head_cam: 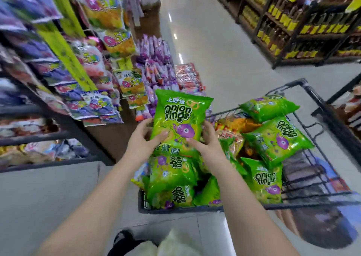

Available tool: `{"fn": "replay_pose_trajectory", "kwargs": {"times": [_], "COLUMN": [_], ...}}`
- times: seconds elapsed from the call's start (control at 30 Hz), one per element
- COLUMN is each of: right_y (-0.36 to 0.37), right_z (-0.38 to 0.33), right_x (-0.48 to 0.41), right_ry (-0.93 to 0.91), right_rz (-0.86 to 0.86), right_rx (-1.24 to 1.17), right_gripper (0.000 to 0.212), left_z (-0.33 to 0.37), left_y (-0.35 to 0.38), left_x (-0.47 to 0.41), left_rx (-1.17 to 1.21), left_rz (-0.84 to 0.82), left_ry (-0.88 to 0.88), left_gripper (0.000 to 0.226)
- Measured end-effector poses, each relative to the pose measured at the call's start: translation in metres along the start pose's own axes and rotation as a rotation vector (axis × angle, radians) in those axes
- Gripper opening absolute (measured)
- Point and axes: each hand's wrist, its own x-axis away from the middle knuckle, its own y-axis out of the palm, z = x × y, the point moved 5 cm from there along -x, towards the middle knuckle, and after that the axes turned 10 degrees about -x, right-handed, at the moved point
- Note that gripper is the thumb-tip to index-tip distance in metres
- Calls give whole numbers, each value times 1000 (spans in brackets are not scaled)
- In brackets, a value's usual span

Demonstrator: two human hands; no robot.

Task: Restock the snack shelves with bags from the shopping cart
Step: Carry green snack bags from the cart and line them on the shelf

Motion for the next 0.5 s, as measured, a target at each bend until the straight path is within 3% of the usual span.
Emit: {"fn": "replay_pose_trajectory", "kwargs": {"times": [0.13, 0.37, 0.5], "right_y": [75, 247, 371], "right_z": [8, 24, 48], "right_x": [-22, -28, -13], "right_ry": [32, 46, 109], "right_rz": [-113, -328, -463], "right_rx": [3, 18, 24], "right_gripper": [78, 48, 62], "left_z": [-20, -65, -98], "left_y": [-74, -222, -326], "left_x": [12, 48, 78], "left_rx": [37, 316, 529], "left_rz": [168, 334, 425], "left_ry": [-9, -118, -209], "left_gripper": [52, 34, 24]}}
